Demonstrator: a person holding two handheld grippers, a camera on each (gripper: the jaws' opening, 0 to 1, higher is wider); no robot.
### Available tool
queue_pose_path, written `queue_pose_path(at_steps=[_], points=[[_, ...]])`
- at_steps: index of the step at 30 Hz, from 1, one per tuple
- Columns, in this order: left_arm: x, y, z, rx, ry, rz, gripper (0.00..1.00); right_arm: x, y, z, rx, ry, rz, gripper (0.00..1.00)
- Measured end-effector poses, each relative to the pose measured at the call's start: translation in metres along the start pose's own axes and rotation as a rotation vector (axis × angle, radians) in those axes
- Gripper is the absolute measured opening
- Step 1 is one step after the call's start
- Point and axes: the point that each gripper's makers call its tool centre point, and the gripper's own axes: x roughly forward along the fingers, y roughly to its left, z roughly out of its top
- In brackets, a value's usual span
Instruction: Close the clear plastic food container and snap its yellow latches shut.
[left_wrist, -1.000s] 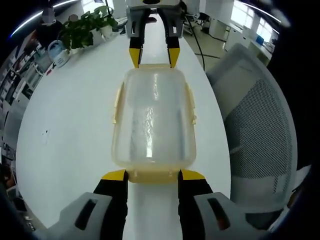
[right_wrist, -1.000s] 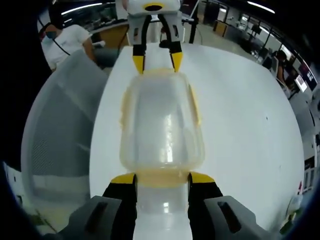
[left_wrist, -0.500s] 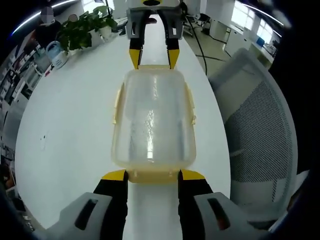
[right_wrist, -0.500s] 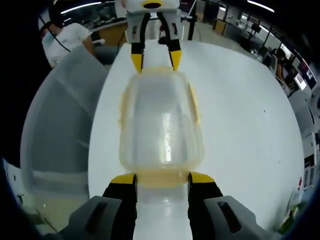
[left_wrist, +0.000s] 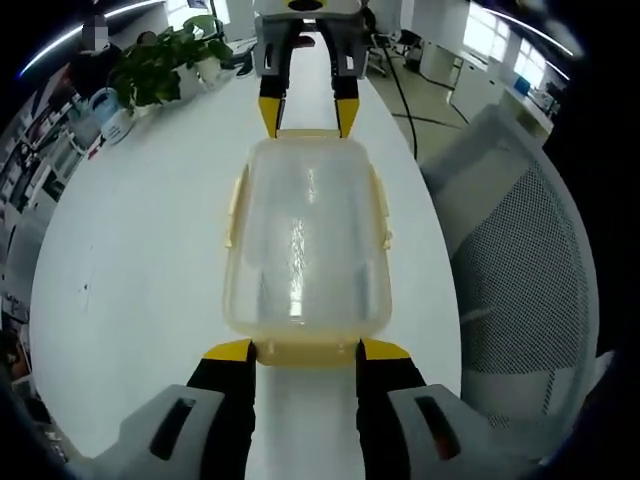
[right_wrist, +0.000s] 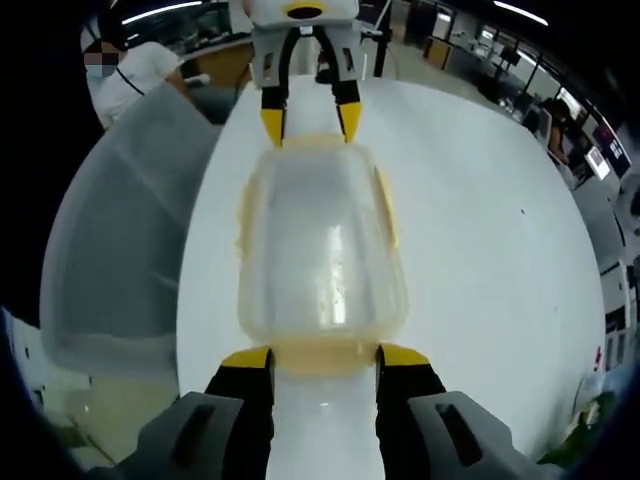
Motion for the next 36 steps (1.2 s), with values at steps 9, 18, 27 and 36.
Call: queue_pose_path(at_steps=[9, 18, 27, 36], points=[[0.008, -0.002, 0.012, 0.006, -0.004, -0.005, 0.39, -0.002, 0.003, -0.014, 0.014, 0.002, -0.002, 0.38], [0.011, 0.001, 0.023, 0.005, -0.009, -0.002, 0.39, -0.008, -0.001, -0.024, 0.016, 0.012, -0.01, 0.38], [0.019, -0.002, 0.032, -0.013, -0.019, -0.008, 0.38, -0.011, -0.003, -0.035, 0.008, 0.026, -0.007, 0.38], [0.026, 0.0, 0.04, -0.002, -0.02, -0.007, 0.38, -0.012, -0.004, -0.045, 0.017, 0.032, -0.007, 0.38]])
